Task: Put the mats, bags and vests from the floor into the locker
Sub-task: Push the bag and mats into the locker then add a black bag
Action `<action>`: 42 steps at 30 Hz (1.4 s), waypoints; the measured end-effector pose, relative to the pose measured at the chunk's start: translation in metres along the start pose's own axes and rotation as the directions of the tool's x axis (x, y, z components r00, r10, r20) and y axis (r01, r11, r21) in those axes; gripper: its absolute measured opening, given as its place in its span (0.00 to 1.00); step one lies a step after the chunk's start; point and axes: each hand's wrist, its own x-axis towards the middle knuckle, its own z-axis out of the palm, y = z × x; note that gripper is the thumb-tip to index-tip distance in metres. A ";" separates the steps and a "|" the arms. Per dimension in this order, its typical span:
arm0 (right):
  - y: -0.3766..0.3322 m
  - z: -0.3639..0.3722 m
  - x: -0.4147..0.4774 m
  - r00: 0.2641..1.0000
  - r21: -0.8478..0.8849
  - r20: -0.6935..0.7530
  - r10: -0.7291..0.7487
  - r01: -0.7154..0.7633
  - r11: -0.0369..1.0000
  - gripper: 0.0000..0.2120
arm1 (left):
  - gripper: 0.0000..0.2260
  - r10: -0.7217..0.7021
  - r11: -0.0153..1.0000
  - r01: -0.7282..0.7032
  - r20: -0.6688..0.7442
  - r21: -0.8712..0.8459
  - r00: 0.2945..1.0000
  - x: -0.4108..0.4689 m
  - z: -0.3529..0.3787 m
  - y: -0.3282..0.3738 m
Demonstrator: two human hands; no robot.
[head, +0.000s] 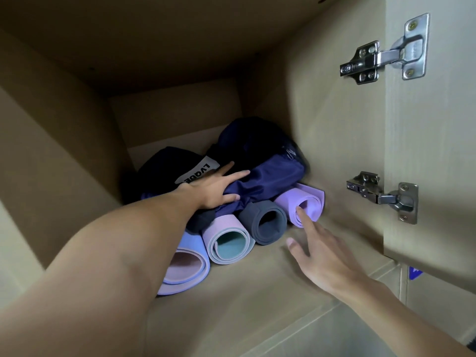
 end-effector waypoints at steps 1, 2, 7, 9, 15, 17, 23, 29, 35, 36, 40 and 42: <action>-0.001 0.000 0.000 1.000 0.000 -0.002 -0.001 0.001 1.000 0.32 | 0.32 -0.011 1.000 0.011 0.003 0.011 1.000 0.001 0.003 0.000; -0.001 0.000 0.000 1.000 -0.004 -0.003 0.000 0.000 1.000 0.32 | 0.32 -0.014 1.000 0.014 0.001 0.022 1.000 0.002 0.004 0.002; -0.001 0.002 0.001 0.999 -0.084 0.026 0.035 -0.032 0.996 0.31 | 0.32 0.017 1.000 -0.017 -0.059 0.005 0.998 -0.008 -0.002 0.017; -0.002 0.003 0.001 0.998 -0.153 0.048 0.045 -0.037 0.988 0.29 | 0.32 -0.007 1.000 0.006 -0.068 -0.015 0.998 -0.016 -0.004 0.024; -0.002 0.006 0.001 0.990 -0.255 0.114 0.077 -0.046 0.966 0.22 | 0.34 -0.105 0.993 0.107 -0.044 0.045 0.993 -0.050 -0.018 0.057; -0.002 0.004 -0.003 0.989 -0.280 0.112 0.102 -0.067 0.958 0.19 | 0.33 -0.080 0.995 0.085 -0.093 0.048 0.992 -0.062 -0.019 0.071; -0.001 -0.012 -0.062 0.990 -0.255 0.021 0.138 -0.128 0.958 0.16 | 0.21 0.242 0.968 -0.249 -0.291 0.012 0.926 -0.108 -0.015 0.143; 0.031 -0.039 -0.169 0.988 -0.223 -0.043 0.146 -0.152 0.963 0.16 | 0.19 0.330 0.875 -0.405 -0.283 -0.267 0.901 -0.159 0.021 0.237; 0.078 -0.065 -0.304 0.925 -0.255 0.085 0.371 -0.340 0.905 0.16 | 0.13 0.376 0.773 -0.396 -0.143 -0.496 0.915 -0.199 0.082 0.335; 0.087 -0.066 -0.326 0.905 -0.271 0.102 0.412 -0.373 0.887 0.16 | 0.12 0.392 0.758 -0.390 -0.113 -0.523 0.913 -0.206 0.095 0.352; 0.119 -0.066 -0.412 0.797 -0.399 0.179 0.577 -0.478 0.783 0.18 | 0.12 0.442 0.715 -0.335 0.025 -0.614 0.897 -0.234 0.150 0.412; 0.131 -0.065 -0.450 0.741 -0.454 0.188 0.645 -0.517 0.726 0.19 | 0.12 0.450 0.696 -0.292 0.081 -0.656 0.889 -0.249 0.176 0.441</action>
